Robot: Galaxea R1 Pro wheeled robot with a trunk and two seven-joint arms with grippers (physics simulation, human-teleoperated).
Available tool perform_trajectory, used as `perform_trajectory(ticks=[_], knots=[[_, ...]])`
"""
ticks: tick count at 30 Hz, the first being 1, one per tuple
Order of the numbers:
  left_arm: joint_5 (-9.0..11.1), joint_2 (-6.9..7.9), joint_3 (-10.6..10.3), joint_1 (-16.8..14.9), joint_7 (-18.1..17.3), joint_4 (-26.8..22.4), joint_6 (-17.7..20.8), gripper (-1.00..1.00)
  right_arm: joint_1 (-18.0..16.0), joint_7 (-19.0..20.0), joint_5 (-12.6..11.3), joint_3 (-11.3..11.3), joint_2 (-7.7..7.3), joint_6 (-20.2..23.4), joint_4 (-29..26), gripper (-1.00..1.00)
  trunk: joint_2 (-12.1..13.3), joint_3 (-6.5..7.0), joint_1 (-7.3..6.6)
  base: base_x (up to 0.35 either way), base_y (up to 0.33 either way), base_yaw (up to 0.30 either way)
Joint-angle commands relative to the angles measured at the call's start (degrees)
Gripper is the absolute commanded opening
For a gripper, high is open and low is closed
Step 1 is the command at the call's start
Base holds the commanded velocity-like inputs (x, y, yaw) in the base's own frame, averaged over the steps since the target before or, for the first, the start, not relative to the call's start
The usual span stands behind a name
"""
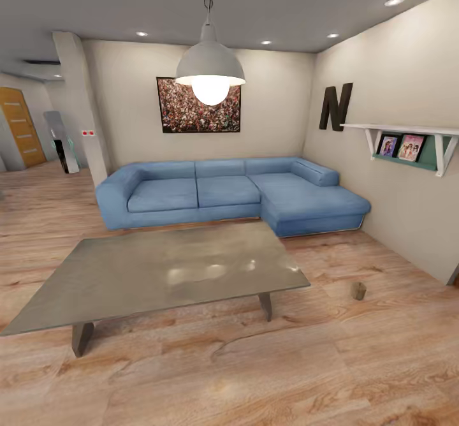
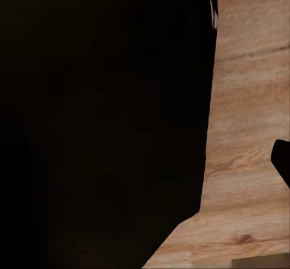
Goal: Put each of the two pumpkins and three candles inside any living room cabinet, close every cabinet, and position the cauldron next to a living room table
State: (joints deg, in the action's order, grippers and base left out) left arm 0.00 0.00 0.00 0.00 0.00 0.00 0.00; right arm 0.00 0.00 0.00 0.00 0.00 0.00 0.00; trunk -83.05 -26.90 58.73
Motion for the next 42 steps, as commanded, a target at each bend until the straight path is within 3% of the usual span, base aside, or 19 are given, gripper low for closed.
perform_trajectory(ticks=[1, 6, 12, 21, 42], knots=[[0.0, 0.00, 0.0, 0.0, 0.0, 0.0, 0.0, 1.00, 0.0, 0.0, 0.0, 0.0, 0.00, 0.0, 0.0, 1.00, 0.0, -0.03, 0.00, 0.000, 0.000, 0.000], [-0.1, 0.37, -0.1, -0.1, -0.1, -0.1, -0.1, 1.00, -0.4, -0.2, -0.2, 0.0, -0.09, -0.2, -0.4, 1.00, 0.0, -0.03, 0.00, 0.000, 0.000, 0.000], [-0.1, 2.11, -0.2, 0.7, -0.1, -2.0, -0.2, 1.00, -0.5, -0.2, -0.2, -0.1, -0.09, -0.3, -0.4, 1.00, 0.0, -0.03, 0.00, 0.000, 0.000, 0.000], [-0.1, 2.20, -0.2, 0.7, -0.1, -2.4, -0.3, 1.00, -0.5, -0.2, -0.2, -0.1, -0.09, -2.9, -0.4, 1.00, 0.0, -0.03, 0.00, 0.000, 0.000, 0.000], [0.0, 2.23, -0.2, 0.7, -0.1, -2.4, -0.3, 1.00, -0.5, -0.2, -0.2, 0.0, -0.09, -3.2, -0.4, 1.00, 0.0, -0.03, 0.00, 0.000, 0.000, 0.017]])
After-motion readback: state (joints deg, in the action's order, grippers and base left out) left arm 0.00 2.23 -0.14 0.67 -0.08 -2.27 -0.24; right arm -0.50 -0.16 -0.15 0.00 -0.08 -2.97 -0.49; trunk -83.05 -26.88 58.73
